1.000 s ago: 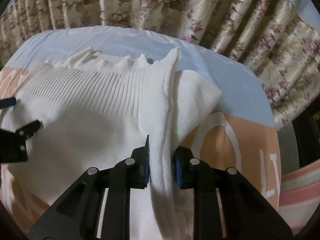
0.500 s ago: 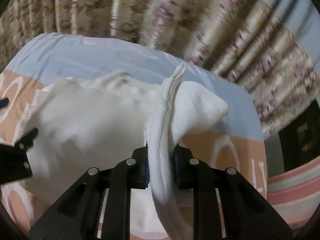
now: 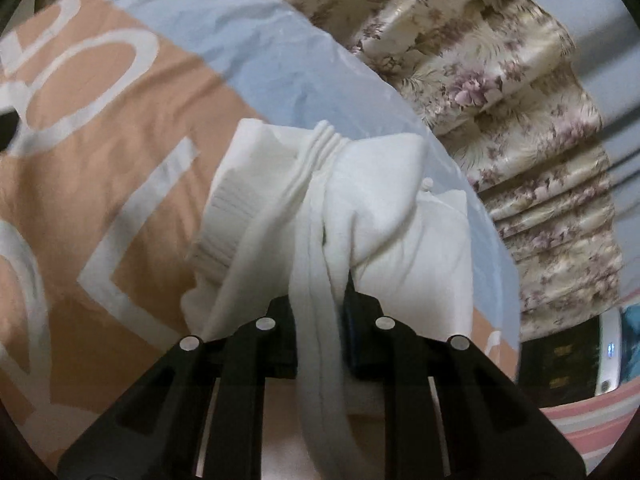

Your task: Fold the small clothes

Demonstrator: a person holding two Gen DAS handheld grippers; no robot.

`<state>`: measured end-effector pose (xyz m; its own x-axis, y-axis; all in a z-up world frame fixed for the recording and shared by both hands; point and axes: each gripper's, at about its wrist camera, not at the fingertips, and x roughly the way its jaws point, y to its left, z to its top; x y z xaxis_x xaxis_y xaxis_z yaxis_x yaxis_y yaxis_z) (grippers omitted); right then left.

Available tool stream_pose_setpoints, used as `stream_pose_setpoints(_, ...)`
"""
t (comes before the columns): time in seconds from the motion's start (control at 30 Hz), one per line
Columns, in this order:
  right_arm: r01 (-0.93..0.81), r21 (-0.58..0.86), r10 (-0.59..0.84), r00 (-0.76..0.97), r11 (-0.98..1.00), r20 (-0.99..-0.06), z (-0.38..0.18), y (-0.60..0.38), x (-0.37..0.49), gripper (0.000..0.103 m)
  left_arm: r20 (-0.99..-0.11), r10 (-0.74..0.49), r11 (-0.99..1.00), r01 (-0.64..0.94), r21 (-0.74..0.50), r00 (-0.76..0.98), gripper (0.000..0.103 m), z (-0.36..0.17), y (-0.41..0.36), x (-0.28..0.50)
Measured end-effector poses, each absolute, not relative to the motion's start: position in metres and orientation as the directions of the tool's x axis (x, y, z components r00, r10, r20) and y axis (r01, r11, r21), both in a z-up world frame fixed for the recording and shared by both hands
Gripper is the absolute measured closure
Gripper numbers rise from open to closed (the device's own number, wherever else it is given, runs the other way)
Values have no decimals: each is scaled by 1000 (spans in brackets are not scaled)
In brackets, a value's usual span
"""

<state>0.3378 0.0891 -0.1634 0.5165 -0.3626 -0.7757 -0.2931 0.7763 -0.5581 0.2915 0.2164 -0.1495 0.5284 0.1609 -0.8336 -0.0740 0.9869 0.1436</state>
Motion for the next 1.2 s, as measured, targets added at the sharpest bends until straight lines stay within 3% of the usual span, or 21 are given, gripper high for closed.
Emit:
stream_pose_setpoints(0.07,-302,-550,-359,505,779,-785,-162,87,339,80,-834,156,988,-78,135,530,2,-147,219,286)
stream_pose_setpoints(0.1,-310,-521,-331,498,795,-802,-157,83,336,73,-831,152,988,-75,133,535,2,-145,220,284)
stream_pose_setpoints(0.2,-361,-193,-28,415,912,-909,-115,57,324,41,-822,157,987,-69,142,548,2,-138,219,283)
stream_pose_setpoints(0.33,-411,6,222,480,911,-849,-50,15,300,28,-813,129,991,-50,122,568,2,-123,211,283)
stream_pose_setpoints(0.43,-347,79,273,556,935,-785,-25,-52,303,20,-816,56,998,-4,65,575,2,-115,192,285)
stream_pose_setpoints(0.5,-272,101,242,556,957,-795,-32,-87,312,21,-821,1,999,31,23,571,2,-113,176,288)
stream_pose_setpoints(0.67,-158,277,319,497,948,-807,-78,-152,324,26,-830,-109,986,167,-19,547,2,-120,99,306)
stream_pose_setpoints(0.8,-123,351,364,487,928,-794,-104,-168,318,28,-843,-105,973,230,24,528,2,-134,50,331)
stream_pose_setpoints(0.97,-133,363,382,456,922,-804,-118,-172,321,38,-859,-54,958,269,100,510,3,-153,23,357)
stream_pose_setpoints(1.03,-141,357,382,433,923,-817,-125,-173,324,51,-865,-55,951,290,107,499,17,-160,21,360)
stream_pose_setpoints(1.1,-150,353,383,411,923,-827,-132,-171,326,61,-886,-143,943,334,14,441,45,-167,24,364)
stream_pose_setpoints(1.13,-159,328,364,415,931,-834,-133,-168,326,66,-890,-190,936,349,-37,416,52,-168,26,366)
stream_pose_setpoints(1.2,-184,285,337,412,941,-847,-132,-162,324,71,-890,-193,927,375,-26,414,65,-166,25,363)
